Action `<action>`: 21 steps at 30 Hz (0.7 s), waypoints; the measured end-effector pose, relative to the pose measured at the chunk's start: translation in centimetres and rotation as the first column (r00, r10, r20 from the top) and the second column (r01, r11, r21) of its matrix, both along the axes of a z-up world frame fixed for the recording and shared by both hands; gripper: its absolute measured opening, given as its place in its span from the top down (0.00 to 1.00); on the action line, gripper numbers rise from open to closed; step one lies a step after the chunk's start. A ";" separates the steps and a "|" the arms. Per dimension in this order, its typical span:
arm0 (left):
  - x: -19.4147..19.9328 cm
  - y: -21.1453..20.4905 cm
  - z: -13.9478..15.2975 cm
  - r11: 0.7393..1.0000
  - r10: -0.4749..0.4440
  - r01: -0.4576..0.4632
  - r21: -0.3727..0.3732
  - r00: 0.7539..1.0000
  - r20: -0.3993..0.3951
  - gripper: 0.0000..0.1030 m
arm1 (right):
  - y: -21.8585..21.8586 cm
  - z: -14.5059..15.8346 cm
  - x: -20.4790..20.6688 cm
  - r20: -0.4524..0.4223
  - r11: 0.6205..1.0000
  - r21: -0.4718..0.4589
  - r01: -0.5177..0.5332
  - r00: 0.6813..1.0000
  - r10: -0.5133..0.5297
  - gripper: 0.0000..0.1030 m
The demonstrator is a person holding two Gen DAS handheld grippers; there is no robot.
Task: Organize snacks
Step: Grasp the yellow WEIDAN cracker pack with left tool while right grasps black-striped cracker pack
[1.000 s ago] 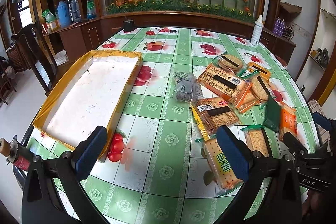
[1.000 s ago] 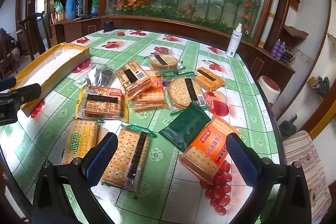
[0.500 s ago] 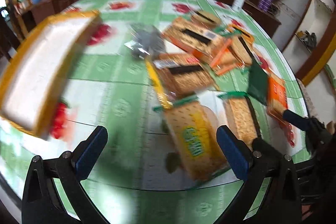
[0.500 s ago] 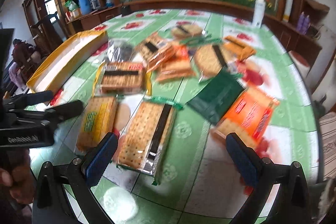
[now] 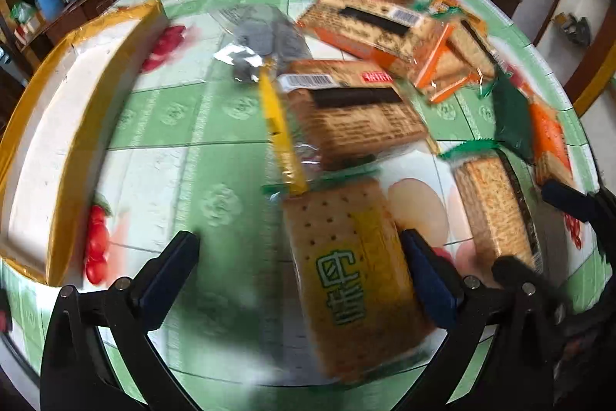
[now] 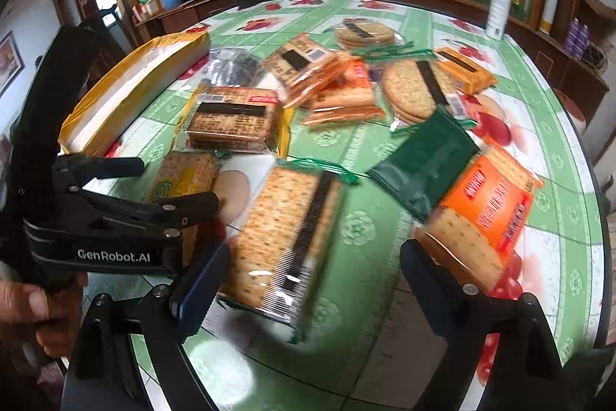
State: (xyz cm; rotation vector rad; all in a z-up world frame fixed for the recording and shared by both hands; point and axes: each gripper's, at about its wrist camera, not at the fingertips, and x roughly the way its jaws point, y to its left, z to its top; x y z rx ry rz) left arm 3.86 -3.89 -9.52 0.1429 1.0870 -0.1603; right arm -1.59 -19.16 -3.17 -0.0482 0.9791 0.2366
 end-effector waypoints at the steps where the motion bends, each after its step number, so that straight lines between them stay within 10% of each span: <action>1: 0.1 0.7 0.0 1.000 0.005 -0.005 -0.003 1.000 0.002 0.00 | 0.1 -0.1 0.2 0.001 1.000 0.005 -0.003 1.000 0.003 0.14; 7: -0.5 1.9 0.3 1.000 -0.014 0.014 -0.015 0.999 0.031 0.09 | 1.5 -1.2 2.1 -0.025 1.000 -0.007 -0.017 1.000 0.017 0.27; 11: -0.6 1.7 1.0 0.999 -0.044 0.046 -0.021 0.997 0.063 0.56 | 2.6 -1.3 2.3 -0.009 0.997 -0.064 -0.043 0.999 0.043 0.43; 21: -1.6 3.6 2.0 0.990 -0.053 0.062 -0.127 0.996 0.076 0.56 | 0.2 0.7 0.6 0.031 0.996 0.087 -0.032 0.999 0.029 0.51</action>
